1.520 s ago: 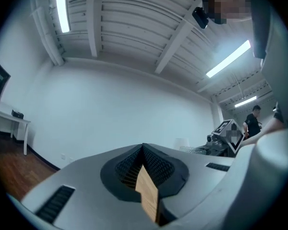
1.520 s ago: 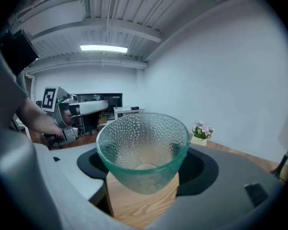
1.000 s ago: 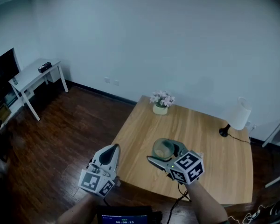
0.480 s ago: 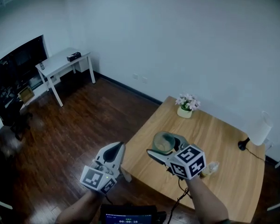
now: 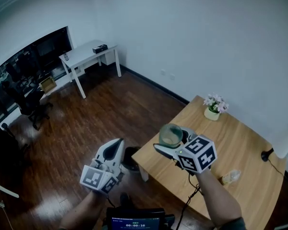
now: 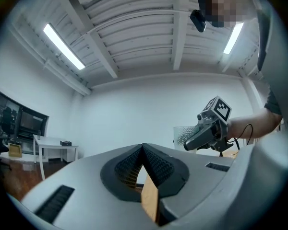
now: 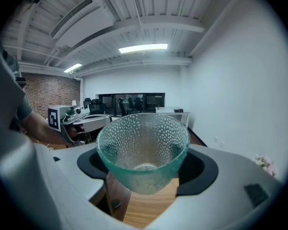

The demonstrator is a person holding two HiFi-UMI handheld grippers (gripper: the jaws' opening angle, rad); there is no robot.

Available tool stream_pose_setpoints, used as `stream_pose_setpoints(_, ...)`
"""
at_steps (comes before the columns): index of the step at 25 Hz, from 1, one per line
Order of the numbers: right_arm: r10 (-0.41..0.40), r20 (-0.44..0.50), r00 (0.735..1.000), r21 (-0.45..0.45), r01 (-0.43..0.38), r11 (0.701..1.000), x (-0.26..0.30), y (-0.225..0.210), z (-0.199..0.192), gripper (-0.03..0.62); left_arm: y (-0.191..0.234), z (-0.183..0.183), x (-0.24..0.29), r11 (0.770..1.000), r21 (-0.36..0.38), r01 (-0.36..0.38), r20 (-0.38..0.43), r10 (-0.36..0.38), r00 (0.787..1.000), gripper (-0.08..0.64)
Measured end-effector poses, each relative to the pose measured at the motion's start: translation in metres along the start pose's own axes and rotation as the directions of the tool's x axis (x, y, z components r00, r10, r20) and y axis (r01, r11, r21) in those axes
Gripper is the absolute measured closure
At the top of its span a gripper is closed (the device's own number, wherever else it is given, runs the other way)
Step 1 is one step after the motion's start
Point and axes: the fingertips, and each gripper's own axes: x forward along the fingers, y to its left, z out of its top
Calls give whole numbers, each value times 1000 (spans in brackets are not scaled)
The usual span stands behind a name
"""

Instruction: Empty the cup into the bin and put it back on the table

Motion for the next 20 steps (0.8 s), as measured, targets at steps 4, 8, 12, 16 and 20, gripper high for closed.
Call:
stream_pose_setpoints(4,14,-14,1000,-3,-14,1000,27,-2,14,199,21,4,0,999,39,2,18,-3,1000,568)
stream_pose_setpoints(8,7,-32,999,0,-7,1000,57,-7,24,199,50,10,2,998,54,12,55,-15,998,568)
stream_pose_setpoints(12,-1,-29,1000,8,1,1000,95,-6,45,199,99,9,5,999,36,9,53,-11,999,568)
stream_pose_setpoints(16,-19,-43,999,1,19,1000,129,-12,60,199,141,15,14,999,35,18,84,-21,996,568)
stream_pose_setpoints(20,-33,-43,999,7,33,999,160,-24,73,199,172,14,25,999,30,28,85,-30,996,568)
